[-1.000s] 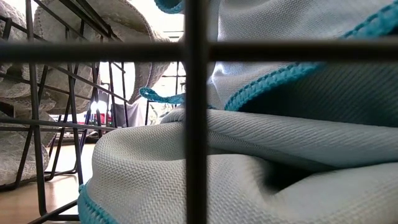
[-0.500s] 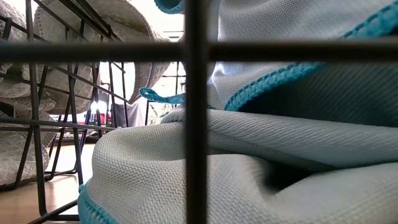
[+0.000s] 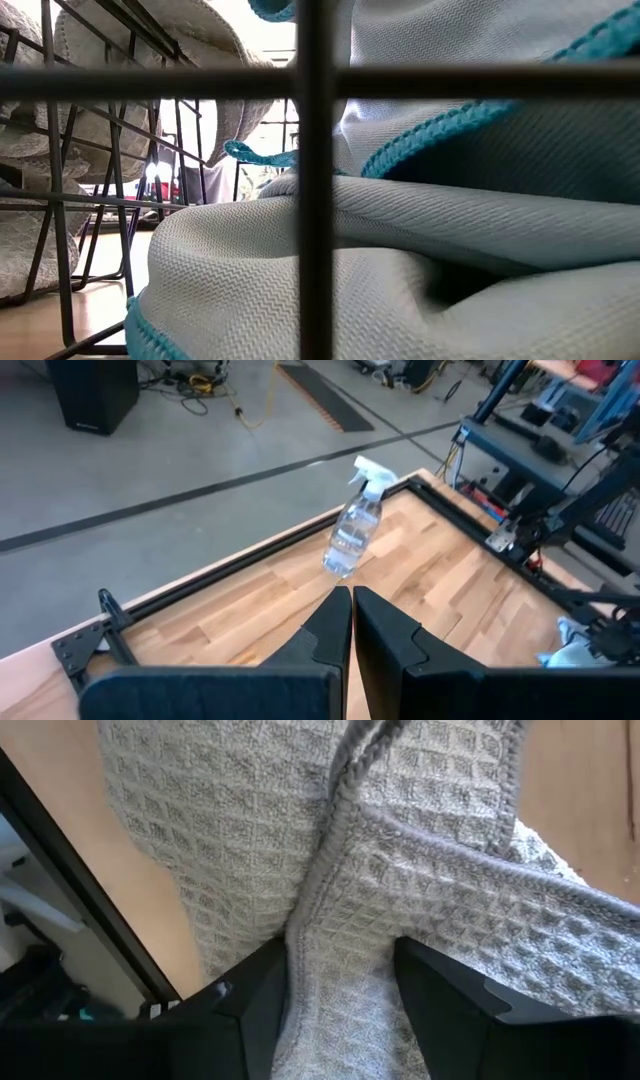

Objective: Sort microfiber towel by color & place in baskets
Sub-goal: Put the gray microfiber towel into the left black wire basket

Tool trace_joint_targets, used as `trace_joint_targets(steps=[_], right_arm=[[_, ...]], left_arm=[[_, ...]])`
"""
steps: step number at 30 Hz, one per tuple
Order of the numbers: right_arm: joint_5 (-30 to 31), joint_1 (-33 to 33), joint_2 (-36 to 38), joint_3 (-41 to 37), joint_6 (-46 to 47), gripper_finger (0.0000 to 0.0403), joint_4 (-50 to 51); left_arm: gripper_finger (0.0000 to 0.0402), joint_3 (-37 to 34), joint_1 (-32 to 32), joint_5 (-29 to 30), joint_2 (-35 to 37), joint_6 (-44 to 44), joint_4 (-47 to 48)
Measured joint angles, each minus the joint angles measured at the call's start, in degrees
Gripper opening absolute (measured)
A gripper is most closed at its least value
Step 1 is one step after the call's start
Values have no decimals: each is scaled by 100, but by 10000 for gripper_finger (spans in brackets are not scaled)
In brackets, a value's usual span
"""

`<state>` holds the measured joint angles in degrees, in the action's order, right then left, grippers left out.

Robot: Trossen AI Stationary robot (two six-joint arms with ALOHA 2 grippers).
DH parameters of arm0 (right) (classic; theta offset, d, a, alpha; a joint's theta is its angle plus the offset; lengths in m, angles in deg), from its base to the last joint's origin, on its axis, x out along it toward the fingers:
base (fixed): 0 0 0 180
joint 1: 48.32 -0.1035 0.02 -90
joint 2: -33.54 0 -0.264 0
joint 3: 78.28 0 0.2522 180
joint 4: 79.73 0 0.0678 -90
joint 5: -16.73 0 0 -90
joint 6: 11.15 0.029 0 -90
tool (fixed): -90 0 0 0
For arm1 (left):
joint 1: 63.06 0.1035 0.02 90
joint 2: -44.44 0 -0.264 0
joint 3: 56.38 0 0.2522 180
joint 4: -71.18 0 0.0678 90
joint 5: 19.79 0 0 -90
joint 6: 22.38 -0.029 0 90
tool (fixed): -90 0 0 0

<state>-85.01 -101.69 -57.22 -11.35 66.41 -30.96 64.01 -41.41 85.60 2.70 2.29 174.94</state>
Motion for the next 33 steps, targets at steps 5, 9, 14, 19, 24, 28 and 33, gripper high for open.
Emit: trace_joint_targets(steps=[5, 9, 14, 19, 24, 28, 33], right_arm=[[-4, 0, 0, -2, 46, 135, 2], [-7, 0, -2, -4, 51, 95, -20], [-8, 0, -4, -4, 112, 48, -79], [-11, 0, -7, -2, 153, 19, -107], [-15, 2, -7, 126, 210, 12, -115], [-4, 2, 10, 339, 183, 11, -108], [199, 2, 55, 684, 80, 11, -79]], left_arm=[[0, -173, 0, 0, -2, -224, -117], [0, -165, 0, 4, 0, -408, -446], [0, -106, 0, 7, 0, -466, -541], [0, -79, 0, 7, 0, -468, -540], [0, -79, 0, 5, 14, -512, -539], [0, -79, 0, 7, 43, -514, -539], [0, -79, 0, 14, 106, -514, -538]])
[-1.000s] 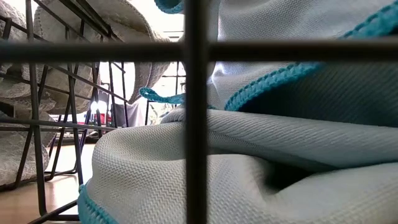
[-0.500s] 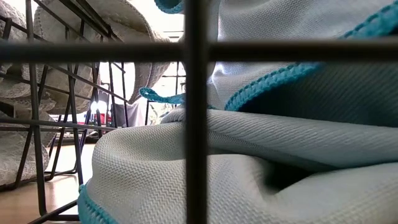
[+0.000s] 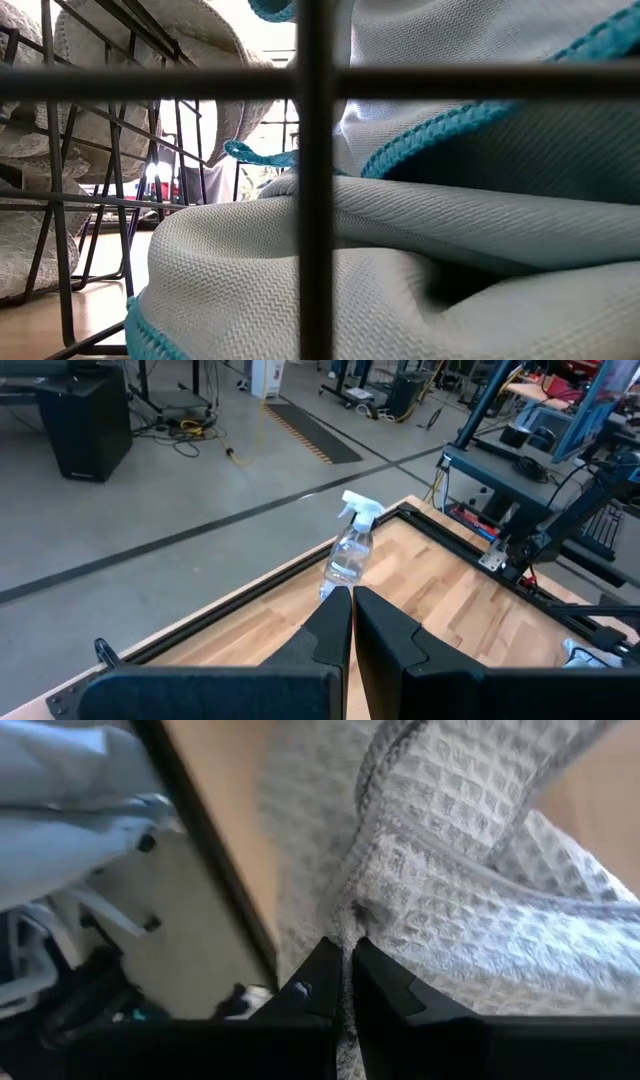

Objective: Sort microfiber towel by color & place in baskets
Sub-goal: Put the gray microfiber towel into the left black wire basket

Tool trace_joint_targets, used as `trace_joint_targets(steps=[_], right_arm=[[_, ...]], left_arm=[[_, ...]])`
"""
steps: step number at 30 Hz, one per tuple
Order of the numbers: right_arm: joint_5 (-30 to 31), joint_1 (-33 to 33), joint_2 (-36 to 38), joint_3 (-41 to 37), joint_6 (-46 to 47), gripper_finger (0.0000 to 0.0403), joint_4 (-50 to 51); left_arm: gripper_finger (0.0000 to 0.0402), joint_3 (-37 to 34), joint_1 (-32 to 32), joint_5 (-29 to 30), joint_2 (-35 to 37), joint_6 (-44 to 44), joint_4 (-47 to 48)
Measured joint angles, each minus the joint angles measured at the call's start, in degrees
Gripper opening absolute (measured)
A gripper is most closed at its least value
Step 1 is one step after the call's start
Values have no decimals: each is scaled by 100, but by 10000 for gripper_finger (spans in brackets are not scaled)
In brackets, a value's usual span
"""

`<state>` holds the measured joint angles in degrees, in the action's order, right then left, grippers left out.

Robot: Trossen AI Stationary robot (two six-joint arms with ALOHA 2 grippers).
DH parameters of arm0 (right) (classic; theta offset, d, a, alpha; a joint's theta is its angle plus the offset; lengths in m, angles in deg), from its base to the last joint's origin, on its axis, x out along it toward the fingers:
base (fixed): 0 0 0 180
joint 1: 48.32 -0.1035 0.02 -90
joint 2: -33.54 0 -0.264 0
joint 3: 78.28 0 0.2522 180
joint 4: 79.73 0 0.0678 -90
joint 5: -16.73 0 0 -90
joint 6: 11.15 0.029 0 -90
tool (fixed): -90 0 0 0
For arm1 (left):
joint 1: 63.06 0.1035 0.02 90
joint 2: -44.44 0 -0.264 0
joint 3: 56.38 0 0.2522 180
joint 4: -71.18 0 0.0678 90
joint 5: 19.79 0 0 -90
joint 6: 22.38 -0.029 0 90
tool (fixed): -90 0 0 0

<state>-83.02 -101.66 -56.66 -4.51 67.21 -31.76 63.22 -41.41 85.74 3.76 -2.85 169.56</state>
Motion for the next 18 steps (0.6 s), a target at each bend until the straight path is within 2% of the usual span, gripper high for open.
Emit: trace_joint_targets(steps=[7, 18], right_arm=[[921, 11, 95, 718, -181, 12, 229], [2572, 11, 98, 2181, -1047, 12, 968]], left_arm=[[0, 0, 0, 42, 105, 117, 0], [0, -284, 0, 37, 422, 923, 36]])
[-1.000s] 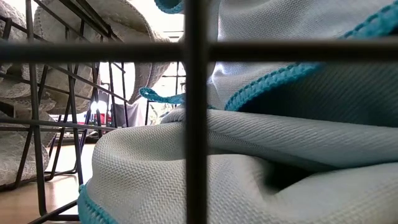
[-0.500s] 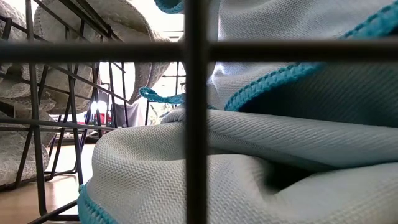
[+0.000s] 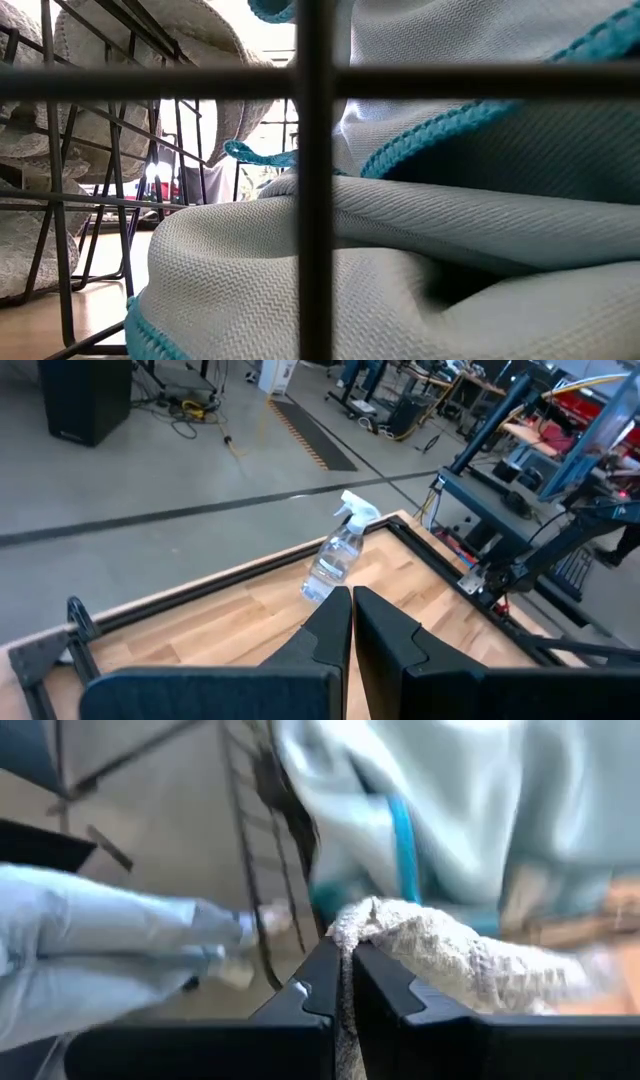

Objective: Sort microfiber towel by color & place in baskets
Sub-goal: Put the gray microfiber towel into the left black wire basket

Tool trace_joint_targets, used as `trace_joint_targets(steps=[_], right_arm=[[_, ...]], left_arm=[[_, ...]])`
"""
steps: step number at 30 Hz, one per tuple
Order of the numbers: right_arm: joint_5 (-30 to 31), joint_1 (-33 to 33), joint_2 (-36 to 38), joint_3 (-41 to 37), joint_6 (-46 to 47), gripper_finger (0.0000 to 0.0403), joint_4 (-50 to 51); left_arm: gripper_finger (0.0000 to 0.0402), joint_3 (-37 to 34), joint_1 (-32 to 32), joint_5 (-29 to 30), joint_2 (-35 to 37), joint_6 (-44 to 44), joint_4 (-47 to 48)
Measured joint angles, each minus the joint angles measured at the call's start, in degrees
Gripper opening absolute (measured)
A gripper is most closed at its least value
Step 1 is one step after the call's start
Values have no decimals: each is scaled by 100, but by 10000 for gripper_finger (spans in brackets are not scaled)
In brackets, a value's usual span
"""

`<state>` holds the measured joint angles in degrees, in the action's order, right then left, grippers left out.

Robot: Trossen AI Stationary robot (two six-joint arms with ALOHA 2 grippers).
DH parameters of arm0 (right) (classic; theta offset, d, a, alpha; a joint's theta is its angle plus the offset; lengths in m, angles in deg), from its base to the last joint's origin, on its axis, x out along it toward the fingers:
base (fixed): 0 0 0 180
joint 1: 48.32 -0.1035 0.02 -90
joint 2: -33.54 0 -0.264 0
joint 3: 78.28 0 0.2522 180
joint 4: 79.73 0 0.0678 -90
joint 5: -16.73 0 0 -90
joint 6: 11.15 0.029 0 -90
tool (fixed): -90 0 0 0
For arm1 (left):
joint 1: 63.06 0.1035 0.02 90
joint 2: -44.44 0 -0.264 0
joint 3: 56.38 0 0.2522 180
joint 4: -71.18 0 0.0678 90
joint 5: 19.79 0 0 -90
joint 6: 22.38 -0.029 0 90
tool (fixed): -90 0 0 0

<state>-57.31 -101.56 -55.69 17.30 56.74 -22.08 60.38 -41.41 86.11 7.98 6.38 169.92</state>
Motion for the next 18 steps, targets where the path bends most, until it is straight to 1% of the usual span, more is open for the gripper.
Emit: trace_joint_targets(steps=[7, 12, 15, 18], right_arm=[[1086, 27, 0, 949, -881, 12, 37], [1957, 182, 0, 1557, -1427, 12, 32], [2334, 312, 0, 1872, -1799, 12, -8], [2594, 463, 4, 2095, -2283, 12, -219]], left_arm=[[0, -264, 0, -44, 220, 308, -1], [0, -388, 0, -135, 370, 80, -1], [0, -392, 0, -320, 446, -53, -3], [0, -394, 0, -739, 514, -119, -7]])
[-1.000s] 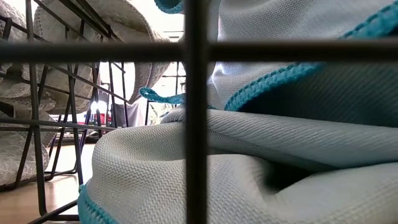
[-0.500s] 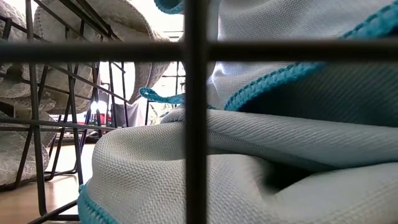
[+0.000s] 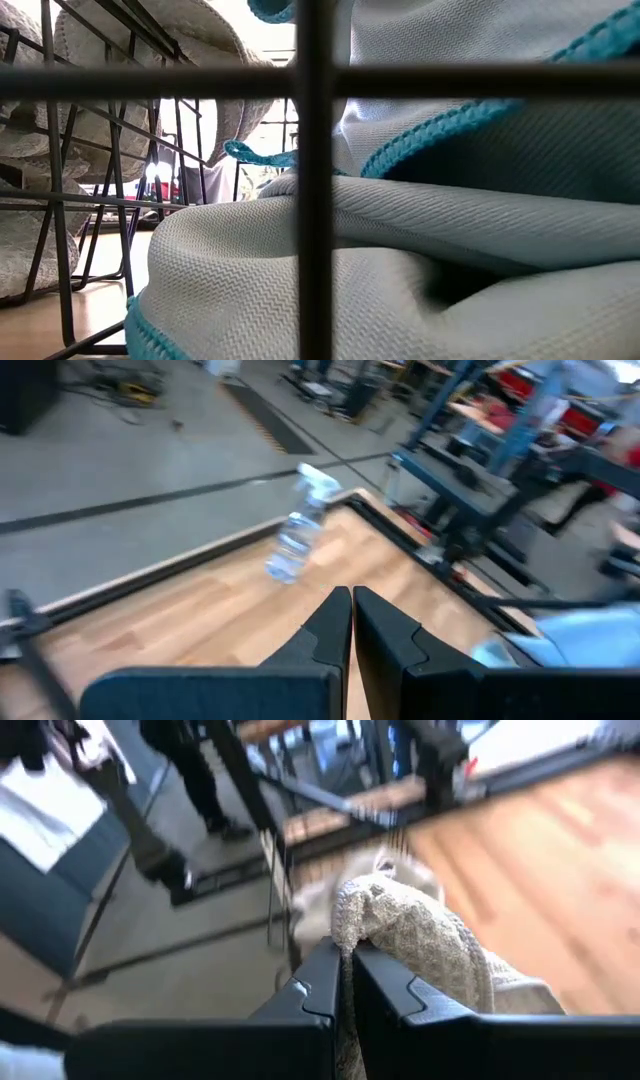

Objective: Sort microfiber towel by color & place in baskets
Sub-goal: Put the gray microfiber towel into the left black wire basket

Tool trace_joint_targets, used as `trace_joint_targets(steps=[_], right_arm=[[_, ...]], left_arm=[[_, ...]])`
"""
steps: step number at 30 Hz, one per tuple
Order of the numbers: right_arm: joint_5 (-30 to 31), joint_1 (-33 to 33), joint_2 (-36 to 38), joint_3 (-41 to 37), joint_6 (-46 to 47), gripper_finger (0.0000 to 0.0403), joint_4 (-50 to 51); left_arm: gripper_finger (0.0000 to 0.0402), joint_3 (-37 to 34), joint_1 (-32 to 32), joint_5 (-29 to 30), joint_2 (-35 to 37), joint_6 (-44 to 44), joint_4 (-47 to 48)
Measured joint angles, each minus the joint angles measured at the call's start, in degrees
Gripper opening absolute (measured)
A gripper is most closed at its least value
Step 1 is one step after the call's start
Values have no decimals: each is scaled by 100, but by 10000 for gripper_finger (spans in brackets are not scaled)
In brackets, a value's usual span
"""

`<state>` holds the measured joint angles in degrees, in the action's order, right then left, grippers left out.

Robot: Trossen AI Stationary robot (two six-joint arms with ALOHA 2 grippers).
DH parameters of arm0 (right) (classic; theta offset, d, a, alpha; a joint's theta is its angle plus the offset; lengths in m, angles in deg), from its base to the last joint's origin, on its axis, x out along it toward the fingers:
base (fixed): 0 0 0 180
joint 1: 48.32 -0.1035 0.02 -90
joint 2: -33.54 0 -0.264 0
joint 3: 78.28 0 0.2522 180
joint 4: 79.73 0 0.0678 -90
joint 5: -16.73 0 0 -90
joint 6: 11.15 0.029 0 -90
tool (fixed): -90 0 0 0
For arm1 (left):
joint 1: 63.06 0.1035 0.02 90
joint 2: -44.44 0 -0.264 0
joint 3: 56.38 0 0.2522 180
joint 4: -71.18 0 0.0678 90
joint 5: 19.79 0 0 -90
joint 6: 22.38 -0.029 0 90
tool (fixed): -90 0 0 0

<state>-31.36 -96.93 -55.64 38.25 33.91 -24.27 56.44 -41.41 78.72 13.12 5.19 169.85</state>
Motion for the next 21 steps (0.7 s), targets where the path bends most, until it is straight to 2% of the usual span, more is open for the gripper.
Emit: trace_joint_targets(steps=[5, 8, 16, 21], right_arm=[[186, 330, -30, 323, -688, 12, -506], [191, 536, -137, 546, -969, 12, -685], [178, 997, -605, 1174, -1720, 12, -911], [168, 1310, -940, 1455, -2265, 12, -1524]], left_arm=[[0, 0, 0, -708, 79, -4, -25], [0, 0, 0, -907, 86, -36, -196], [0, -30, 2, -1467, 99, -264, -1094], [0, -165, 1, -1937, 99, -269, -1741]])
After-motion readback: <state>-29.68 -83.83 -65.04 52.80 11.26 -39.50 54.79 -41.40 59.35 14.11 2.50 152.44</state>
